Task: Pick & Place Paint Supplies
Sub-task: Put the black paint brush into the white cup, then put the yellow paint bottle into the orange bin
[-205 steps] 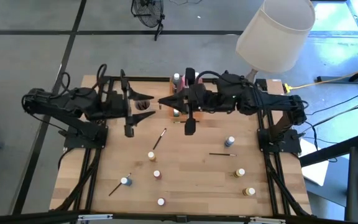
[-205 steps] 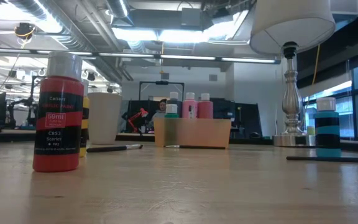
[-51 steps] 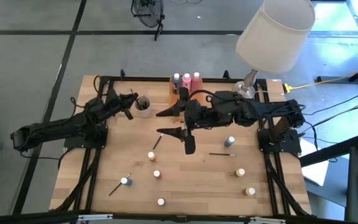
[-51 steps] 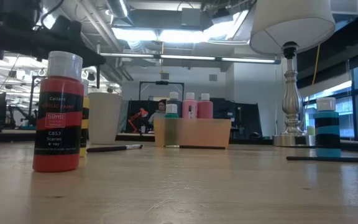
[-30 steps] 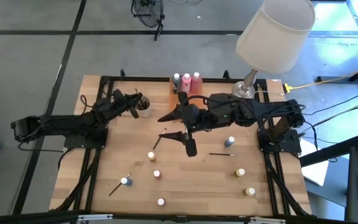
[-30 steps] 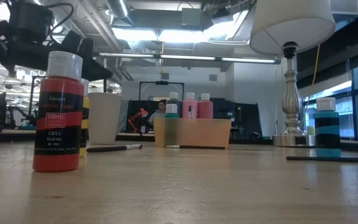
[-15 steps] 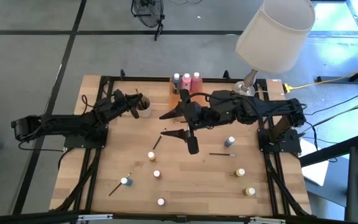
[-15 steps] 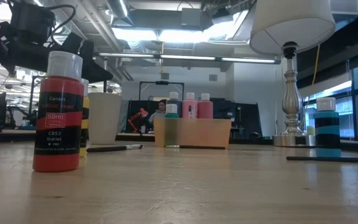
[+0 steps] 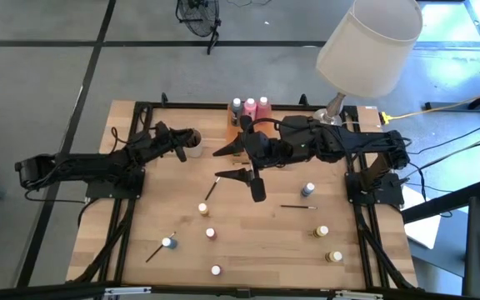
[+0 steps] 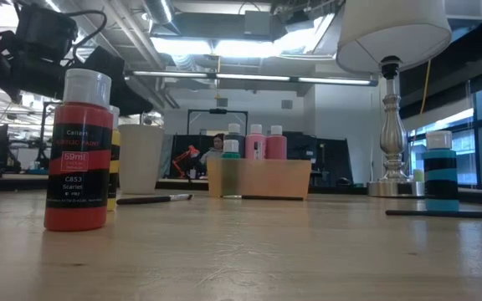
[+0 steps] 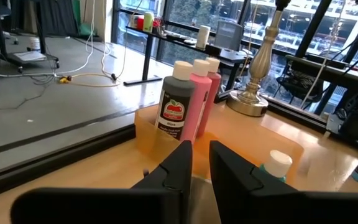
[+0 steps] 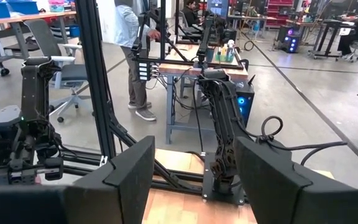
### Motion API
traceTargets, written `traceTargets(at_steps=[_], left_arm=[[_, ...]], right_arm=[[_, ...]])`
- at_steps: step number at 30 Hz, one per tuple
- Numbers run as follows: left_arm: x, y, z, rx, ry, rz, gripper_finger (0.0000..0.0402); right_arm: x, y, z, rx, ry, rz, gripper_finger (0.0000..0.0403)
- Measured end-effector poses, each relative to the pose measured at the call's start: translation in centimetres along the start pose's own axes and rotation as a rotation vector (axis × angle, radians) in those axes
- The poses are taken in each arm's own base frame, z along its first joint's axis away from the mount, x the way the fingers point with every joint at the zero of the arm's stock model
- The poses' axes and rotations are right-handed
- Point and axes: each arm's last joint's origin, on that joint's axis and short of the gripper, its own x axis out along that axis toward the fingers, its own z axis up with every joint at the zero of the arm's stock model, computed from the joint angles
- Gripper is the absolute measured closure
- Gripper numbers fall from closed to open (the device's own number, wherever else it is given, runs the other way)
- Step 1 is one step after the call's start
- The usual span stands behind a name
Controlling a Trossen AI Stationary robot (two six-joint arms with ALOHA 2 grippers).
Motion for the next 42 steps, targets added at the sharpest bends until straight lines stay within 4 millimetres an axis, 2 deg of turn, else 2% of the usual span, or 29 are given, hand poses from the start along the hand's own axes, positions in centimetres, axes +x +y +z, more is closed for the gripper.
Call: traceTargets(at_steps=[5, 9, 13, 17, 27, 31, 36, 42], left_arm=[[0.0, 0.0, 0.0, 0.001, 0.008, -0.014, 0.0325], [0.0, -0.3, 0.2, -0.008, -0.003, -0.088, 0.0299], [-0.1, -0.8, 0.8, -0.011, -0.048, -0.207, 0.0269], [-0.3, -1.0, 1.4, -0.043, -0.108, -0.206, 0.0248], [-1.4, -1.3, 3.1, -0.172, -0.249, -0.243, 0.0239], [-2.0, -1.5, 3.9, -0.192, -0.279, -0.321, 0.0241], [-2.0, -2.5, 6.2, -0.193, -0.198, -0.413, 0.0242], [-2.5, -4.6, 10.7, -0.004, -0.026, -0.481, 0.0243]], right_arm=[[0.0, 0.0, 0.0, 0.000, 0.000, 0.000, 0.0178], [0.0, 0.0, 0.0, 0.000, 0.000, 0.000, 0.0178], [0.0, 0.0, 0.0, 0.000, 0.000, 0.000, 0.0178], [0.0, 0.0, 0.0, 0.000, 0.001, 0.000, 0.0178], [0.0, 0.0, -0.2, 0.000, 0.016, 0.001, 0.0178], [0.0, 0.2, -0.2, -0.001, 0.016, 0.005, 0.0178], [0.0, 0.6, -0.1, 0.009, 0.015, 0.015, 0.0178], [0.0, 1.3, -0.1, 0.046, 0.013, 0.034, 0.0178]])
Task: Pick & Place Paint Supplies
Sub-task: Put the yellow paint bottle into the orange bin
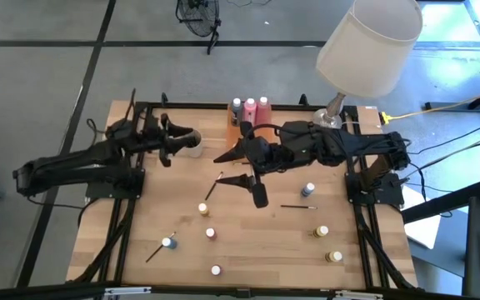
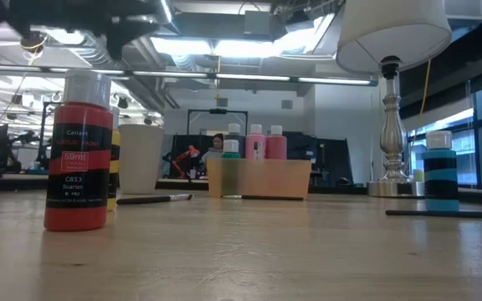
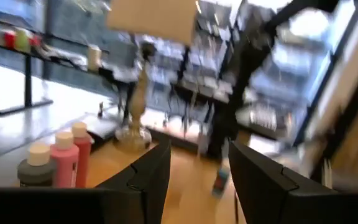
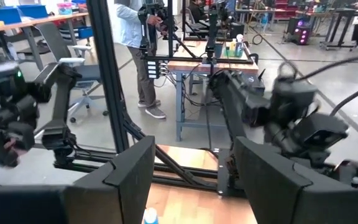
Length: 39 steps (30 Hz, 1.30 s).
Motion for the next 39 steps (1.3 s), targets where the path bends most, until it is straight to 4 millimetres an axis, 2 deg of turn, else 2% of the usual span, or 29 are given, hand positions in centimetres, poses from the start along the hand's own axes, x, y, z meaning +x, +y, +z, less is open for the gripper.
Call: traceTargets(at_steps=[6, 10, 14, 18, 23, 28, 32, 39], left_arm=[[-1.2, -2.1, 3.7, 0.160, 0.293, -0.043, 0.0243], [-2.5, -2.7, 4.0, 0.152, 0.445, -0.064, 0.0243], [-3.5, -3.0, 2.5, 0.011, 0.607, -0.128, 0.0243], [-3.9, -3.0, 0.4, -0.024, 0.750, -0.157, 0.0242], [-3.9, -3.0, -2.3, -0.081, 0.859, -0.171, 0.0245], [-4.3, -3.2, -5.7, -0.145, 0.976, -0.190, 0.0245], [-4.3, -3.9, -7.9, -0.185, 0.965, -0.246, 0.0249], [-3.3, -5.6, -9.7, -0.171, 0.779, -0.278, 0.0264]], right_arm=[[0.0, 1.3, 0.0, -0.003, -0.004, 0.034, 0.0178], [-0.1, 2.4, 0.1, -0.006, -0.021, 0.063, 0.0178], [-0.2, 3.6, 0.3, -0.008, -0.045, 0.095, 0.0178], [-0.3, 4.4, 0.2, -0.011, -0.045, 0.117, 0.0178], [-0.2, 4.3, 0.2, -0.009, -0.045, 0.047, 0.0178], [-0.3, 4.4, 0.1, -0.011, -0.035, 0.057, 0.0178], [-0.3, 4.6, -0.1, -0.006, -0.009, 0.090, 0.0178], [-0.3, 5.0, -0.6, 0.061, 0.049, 0.194, 0.0178]])
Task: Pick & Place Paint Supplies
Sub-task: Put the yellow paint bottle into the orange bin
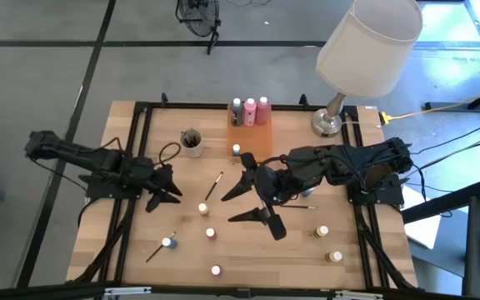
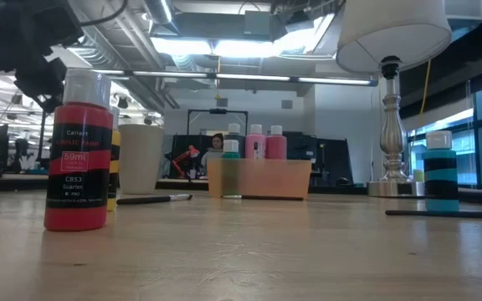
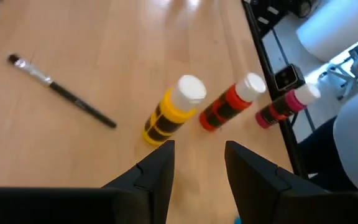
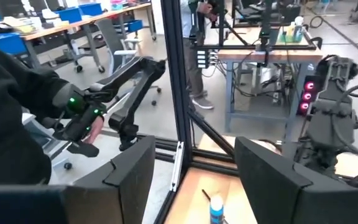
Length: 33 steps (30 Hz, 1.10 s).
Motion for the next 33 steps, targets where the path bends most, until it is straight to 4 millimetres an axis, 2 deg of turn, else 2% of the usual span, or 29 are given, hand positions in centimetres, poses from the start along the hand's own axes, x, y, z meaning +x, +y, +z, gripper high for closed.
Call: traceTargets(at_steps=[6, 9, 13, 18, 27, 33], left_arm=[[1.4, -0.8, -1.4, -0.014, 0.050, -0.044, 0.0269], [1.9, -0.8, -1.9, -0.029, 0.066, -0.002, 0.0265], [2.4, -1.2, -1.8, -0.082, 0.005, 0.044, 0.0260], [2.5, -1.8, -1.4, 0.048, -0.075, 0.052, 0.0247], [2.5, -2.2, -1.6, 0.125, -0.003, -0.064, 0.0195], [2.7, -1.3, -2.3, 0.230, 0.032, 0.107, 0.0188]], right_arm=[[0.0, 0.2, -0.1, 0.011, 0.014, 0.058, 0.0178], [0.0, 0.1, -0.2, 0.031, 0.025, 0.058, 0.0178], [0.0, 0.1, -0.2, 0.032, 0.024, 0.057, 0.0178], [0.0, 0.1, -0.2, 0.032, 0.024, 0.057, 0.0178], [0.0, 0.1, -0.2, 0.032, 0.023, 0.054, 0.0178], [0.0, 0.1, -0.2, 0.036, 0.022, 0.053, 0.0178]])
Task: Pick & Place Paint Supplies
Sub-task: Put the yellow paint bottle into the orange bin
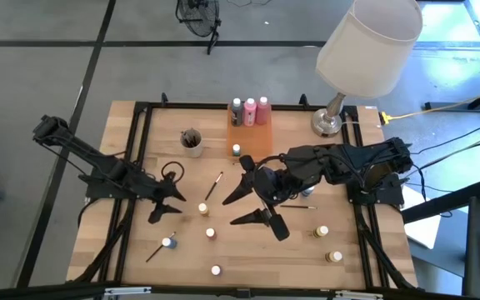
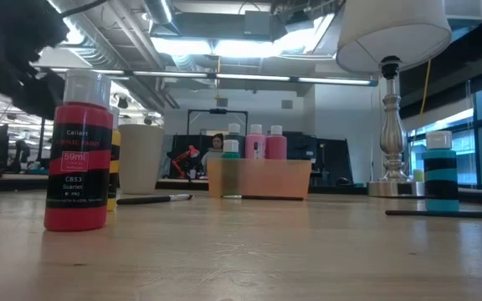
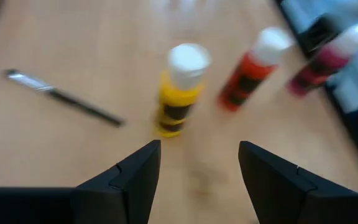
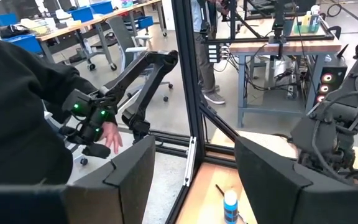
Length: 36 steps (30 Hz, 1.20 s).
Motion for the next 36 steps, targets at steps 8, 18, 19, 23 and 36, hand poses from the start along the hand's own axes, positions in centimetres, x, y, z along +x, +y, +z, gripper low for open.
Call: traceTargets(at_steps=[8, 18, 19, 23, 36], left_arm=[[1.5, 0.1, -0.3, 0.033, 0.033, 0.103, 0.0188], [3.4, 0.0, -0.8, -0.009, 0.086, 0.134, 0.0188], [3.5, 0.0, -0.7, -0.005, 0.076, 0.129, 0.0189], [4.1, -0.2, -0.4, 0.024, 0.050, 0.116, 0.0191], [6.4, -0.7, -0.3, 0.065, 0.006, 0.086, 0.0191]], right_arm=[[0.0, -0.1, 0.1, 0.003, -0.009, -0.017, 0.0178], [0.0, -0.1, 0.1, 0.044, -0.009, -0.019, 0.0178], [0.0, -0.1, 0.1, 0.044, -0.009, -0.018, 0.0178], [0.0, -0.1, 0.1, 0.044, -0.009, -0.018, 0.0178], [0.0, -0.1, 0.0, 0.052, -0.002, -0.019, 0.0178]])
